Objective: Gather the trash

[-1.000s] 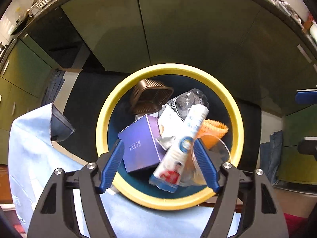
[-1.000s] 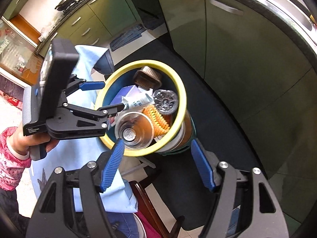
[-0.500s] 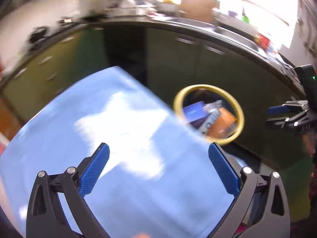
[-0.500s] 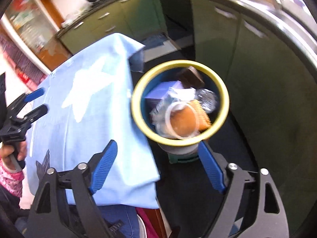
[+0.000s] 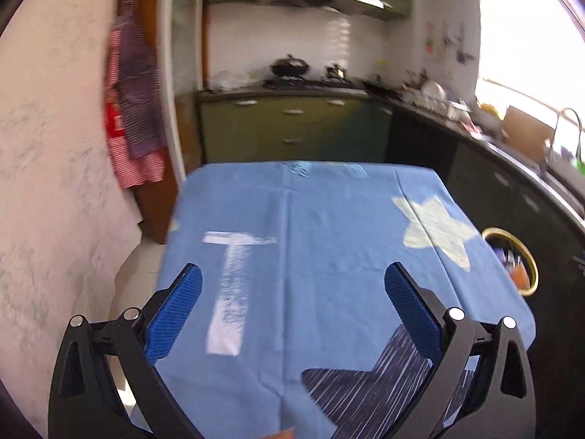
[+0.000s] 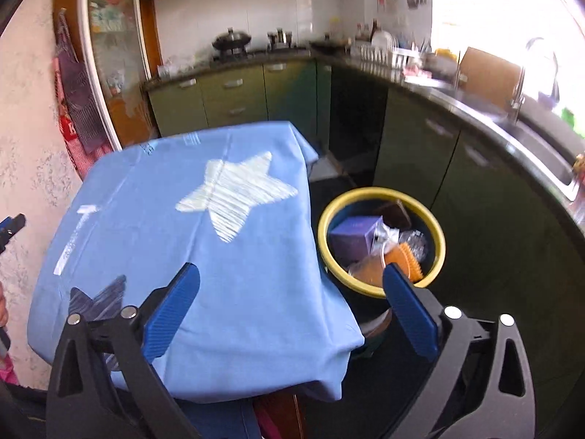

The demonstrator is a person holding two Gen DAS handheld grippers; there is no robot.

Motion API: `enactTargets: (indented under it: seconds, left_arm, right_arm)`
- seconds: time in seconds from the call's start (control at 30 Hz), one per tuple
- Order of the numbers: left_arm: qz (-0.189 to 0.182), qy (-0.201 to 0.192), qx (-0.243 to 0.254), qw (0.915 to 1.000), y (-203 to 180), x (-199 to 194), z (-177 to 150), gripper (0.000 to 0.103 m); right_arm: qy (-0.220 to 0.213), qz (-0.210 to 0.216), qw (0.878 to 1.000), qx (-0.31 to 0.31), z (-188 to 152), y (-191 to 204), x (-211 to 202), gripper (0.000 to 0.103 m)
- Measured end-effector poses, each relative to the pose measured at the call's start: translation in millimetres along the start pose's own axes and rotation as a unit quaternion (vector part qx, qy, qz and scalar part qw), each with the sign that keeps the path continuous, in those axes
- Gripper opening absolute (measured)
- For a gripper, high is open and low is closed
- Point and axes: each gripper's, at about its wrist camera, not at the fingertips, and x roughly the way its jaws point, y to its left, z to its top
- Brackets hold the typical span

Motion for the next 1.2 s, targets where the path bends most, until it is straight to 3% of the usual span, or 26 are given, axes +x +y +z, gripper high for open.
enactTargets:
  seconds: [0.2,0.37,0.77,1.2]
  left_arm:
    - [0.020,-0.045,0.003,0.9988,17.8,-46.0,2.9,0.099]
    - [0.005,-0.046,0.013,0.9988,7.7,-57.9,-3.0,0.099]
    - [-0.024,-0.039,0.020,0.9987,-10.1,-58.4,-18.6,0.099]
    - [-0.023,-0.037,0.018,0.9989,-8.7,-54.4,-18.6,0.099]
  right_arm:
    - [-0.049,-0.020,0.999,-0.006,-10.7,19.1,-30.7,0.097]
    - [-0.069,-0.039,0.997,-0.011,-16.2,27.6,-42.0,0.097]
    - [-0.071,-0.035,0.997,-0.019,-19.2,35.7,-42.8,0.097]
    - [-0.070,-0.033,0.997,-0.017,-16.2,37.0,-40.2,0.097]
